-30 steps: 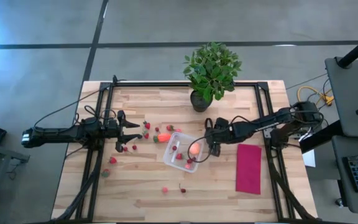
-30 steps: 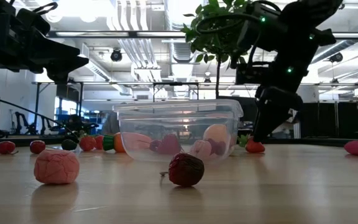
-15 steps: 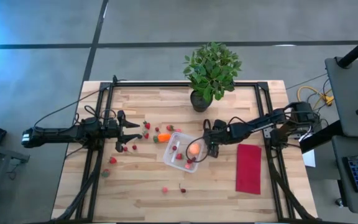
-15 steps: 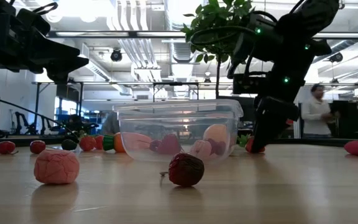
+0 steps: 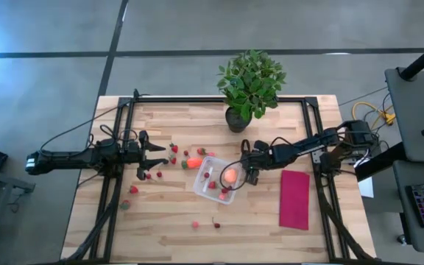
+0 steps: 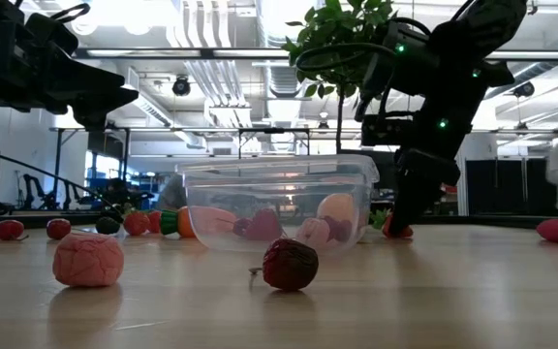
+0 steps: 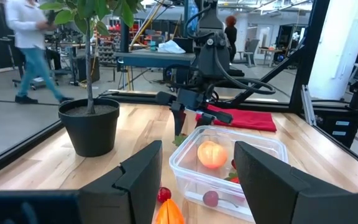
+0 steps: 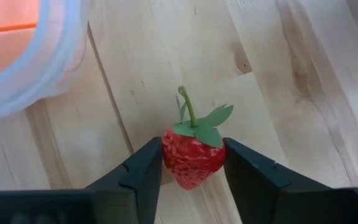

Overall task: Pick and placing Produce into tupperware
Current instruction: Put the red strawberry into the transparent bin

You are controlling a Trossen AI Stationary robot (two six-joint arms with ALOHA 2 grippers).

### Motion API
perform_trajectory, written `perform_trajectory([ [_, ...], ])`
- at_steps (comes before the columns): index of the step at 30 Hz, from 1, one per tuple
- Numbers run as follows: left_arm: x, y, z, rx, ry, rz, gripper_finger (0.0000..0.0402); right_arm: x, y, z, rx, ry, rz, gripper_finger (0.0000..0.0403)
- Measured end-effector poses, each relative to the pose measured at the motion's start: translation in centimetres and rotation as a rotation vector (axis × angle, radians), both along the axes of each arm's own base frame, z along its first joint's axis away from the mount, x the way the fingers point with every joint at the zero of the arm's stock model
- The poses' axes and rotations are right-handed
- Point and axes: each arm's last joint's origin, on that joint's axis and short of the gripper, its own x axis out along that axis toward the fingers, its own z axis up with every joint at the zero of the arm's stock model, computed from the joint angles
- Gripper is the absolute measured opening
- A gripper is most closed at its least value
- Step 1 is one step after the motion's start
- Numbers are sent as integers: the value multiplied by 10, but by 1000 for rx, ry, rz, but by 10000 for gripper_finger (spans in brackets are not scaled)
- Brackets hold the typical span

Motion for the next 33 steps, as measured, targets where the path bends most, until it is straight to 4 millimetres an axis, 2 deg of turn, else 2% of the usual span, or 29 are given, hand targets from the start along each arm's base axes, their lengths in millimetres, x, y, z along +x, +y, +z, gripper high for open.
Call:
perform_trajectory([
  [6,0,0,0,0,0,0,187,0,0,0,1,-1,-3,128],
  [18,0,0,0,0,0,0,187,-3,0,4,10,3,-25,135],
  [26,0,0,0,0,1,0,187,-12,0,40,17,18,-41,138],
  [33,0,0,0,0,0,0,187,-20,9,95,125,-6,-25,137],
])
